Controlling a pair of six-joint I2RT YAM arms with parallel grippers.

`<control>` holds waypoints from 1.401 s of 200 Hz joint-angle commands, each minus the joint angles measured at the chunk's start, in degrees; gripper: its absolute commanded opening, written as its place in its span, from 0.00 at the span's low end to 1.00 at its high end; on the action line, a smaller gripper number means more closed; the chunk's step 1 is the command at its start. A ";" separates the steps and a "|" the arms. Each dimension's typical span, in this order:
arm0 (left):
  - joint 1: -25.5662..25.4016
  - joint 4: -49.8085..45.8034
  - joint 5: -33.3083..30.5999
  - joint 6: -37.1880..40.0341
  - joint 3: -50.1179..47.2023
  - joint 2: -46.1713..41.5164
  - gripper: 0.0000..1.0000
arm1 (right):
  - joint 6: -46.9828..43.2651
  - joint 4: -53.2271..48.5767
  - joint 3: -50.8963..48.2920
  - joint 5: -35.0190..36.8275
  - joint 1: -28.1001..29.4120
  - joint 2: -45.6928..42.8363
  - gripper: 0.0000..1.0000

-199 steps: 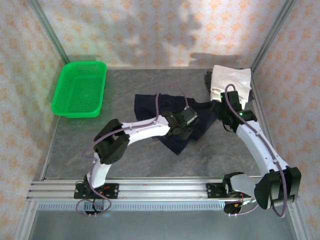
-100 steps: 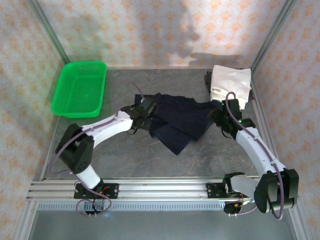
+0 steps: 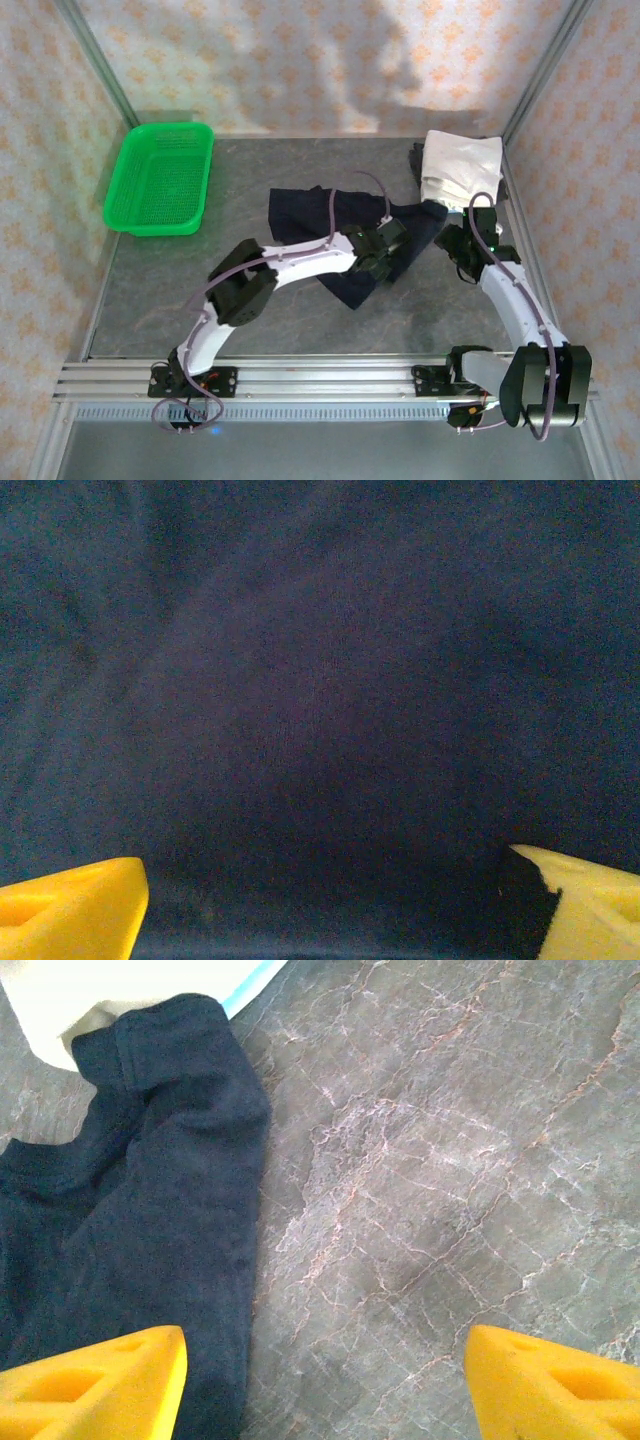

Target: Fold and stack the t-shirts

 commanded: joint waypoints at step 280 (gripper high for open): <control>5.87 -8.71 -13.84 -2.08 -5.16 -2.54 0.86 | 1.03 5.51 -5.68 -7.48 -0.34 -4.81 0.75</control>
